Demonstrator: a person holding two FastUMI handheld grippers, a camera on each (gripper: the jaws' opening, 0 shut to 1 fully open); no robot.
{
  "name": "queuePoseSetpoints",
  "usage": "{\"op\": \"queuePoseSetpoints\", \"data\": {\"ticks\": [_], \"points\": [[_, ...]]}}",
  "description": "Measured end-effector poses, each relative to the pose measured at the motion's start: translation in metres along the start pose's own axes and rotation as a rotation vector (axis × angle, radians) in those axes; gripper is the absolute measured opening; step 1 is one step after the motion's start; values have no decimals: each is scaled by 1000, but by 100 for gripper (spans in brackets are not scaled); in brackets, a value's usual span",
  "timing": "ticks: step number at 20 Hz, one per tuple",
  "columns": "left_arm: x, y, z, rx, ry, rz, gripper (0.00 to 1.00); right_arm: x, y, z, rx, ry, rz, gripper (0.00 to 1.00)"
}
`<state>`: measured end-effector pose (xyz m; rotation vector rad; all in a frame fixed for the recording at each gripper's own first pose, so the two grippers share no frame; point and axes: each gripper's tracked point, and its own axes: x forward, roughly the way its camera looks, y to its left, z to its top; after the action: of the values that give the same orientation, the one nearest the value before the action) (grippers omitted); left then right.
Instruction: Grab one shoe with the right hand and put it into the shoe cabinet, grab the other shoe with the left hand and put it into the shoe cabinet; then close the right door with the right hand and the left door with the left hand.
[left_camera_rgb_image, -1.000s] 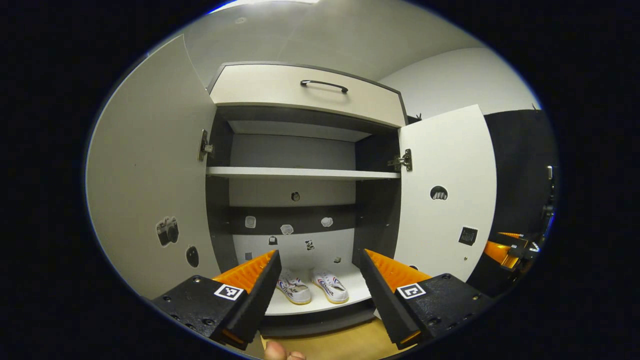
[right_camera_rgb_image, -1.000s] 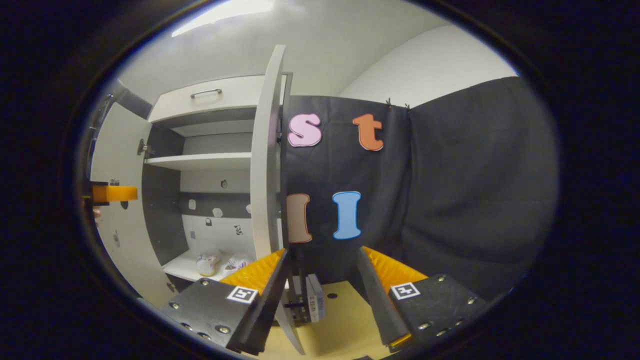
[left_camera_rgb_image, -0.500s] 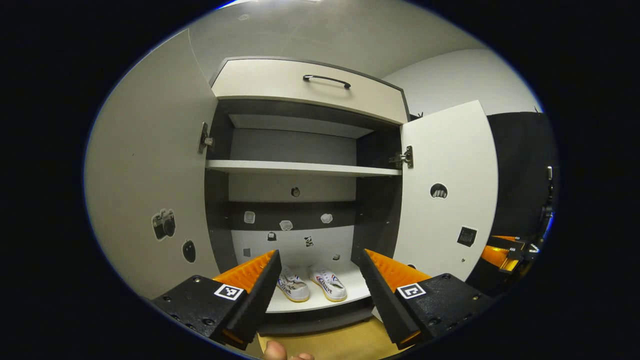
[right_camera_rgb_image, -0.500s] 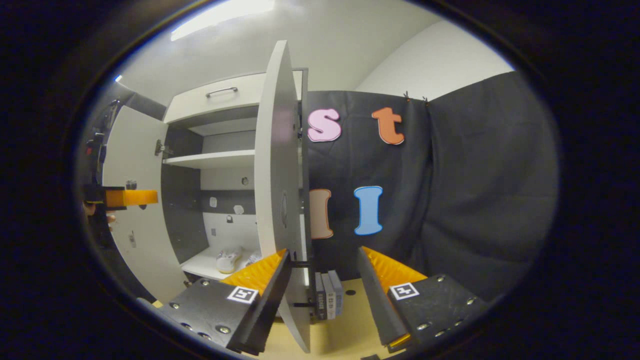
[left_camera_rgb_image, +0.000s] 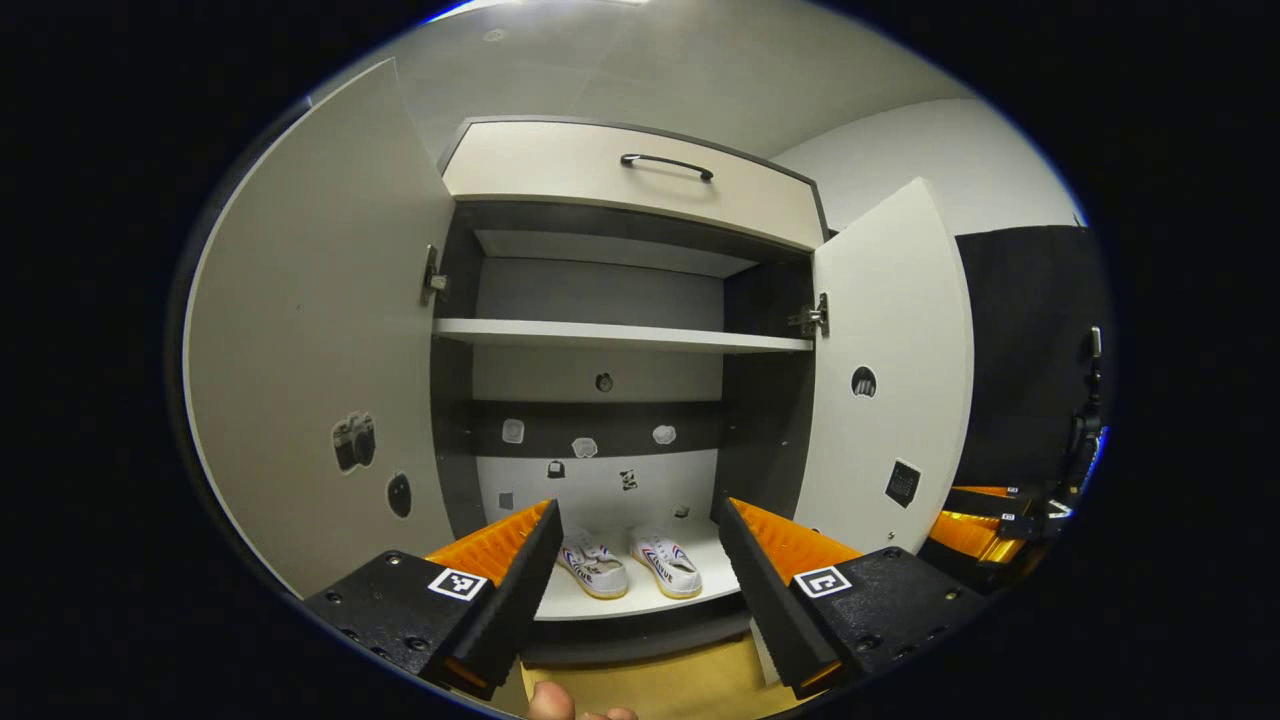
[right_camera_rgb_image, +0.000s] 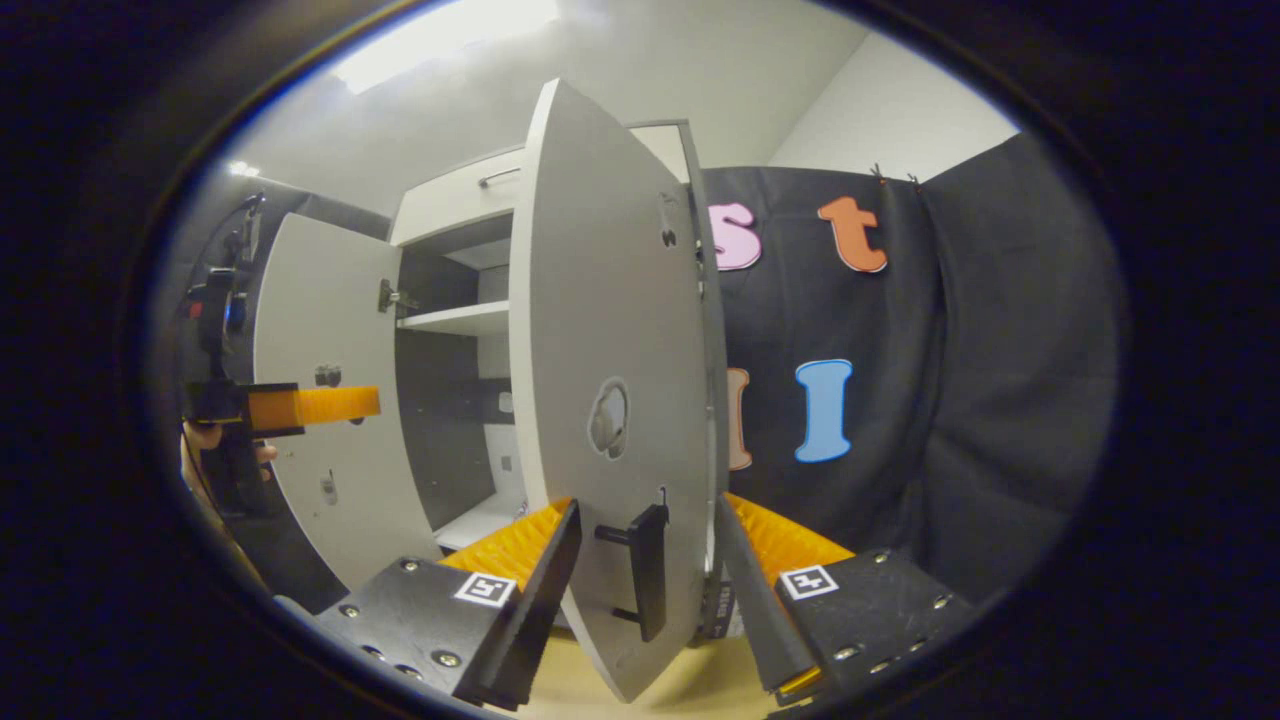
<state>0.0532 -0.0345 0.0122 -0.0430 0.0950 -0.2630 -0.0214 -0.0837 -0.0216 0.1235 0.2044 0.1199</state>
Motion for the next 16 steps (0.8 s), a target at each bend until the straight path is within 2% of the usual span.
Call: {"op": "queuePoseSetpoints", "data": {"ticks": [3, 4, 5, 8, 9, 10, 11, 16], "points": [[-10, 11, -1, 0, 2, 32, 96, 17, 23, -4, 0, 12, 41, 81], [-13, 15, -1, 0, 0, 43, 96, 22, 32, -5, 8, 17, 62, 77], [-17, 20, 1, -1, -1, 56, 96, 28, 41, -7, 17, 22, 81, 81], [-27, 36, 3, -8, -10, 96, 96, 45, 69, -5, 34, 17, 134, 81], [-32, 40, 4, -11, -12, 108, 96, 49, 74, -4, 35, 10, 144, 76], [-35, 45, 4, -15, -14, 122, 96, 52, 80, -3, 37, 7, 157, 81], [-40, 50, 6, -19, -15, 135, 96, 54, 87, -2, 43, 6, 172, 76], [-70, 60, 16, -36, -34, 160, 94, 65, 103, 0, 54, 13, 224, 81]]}}
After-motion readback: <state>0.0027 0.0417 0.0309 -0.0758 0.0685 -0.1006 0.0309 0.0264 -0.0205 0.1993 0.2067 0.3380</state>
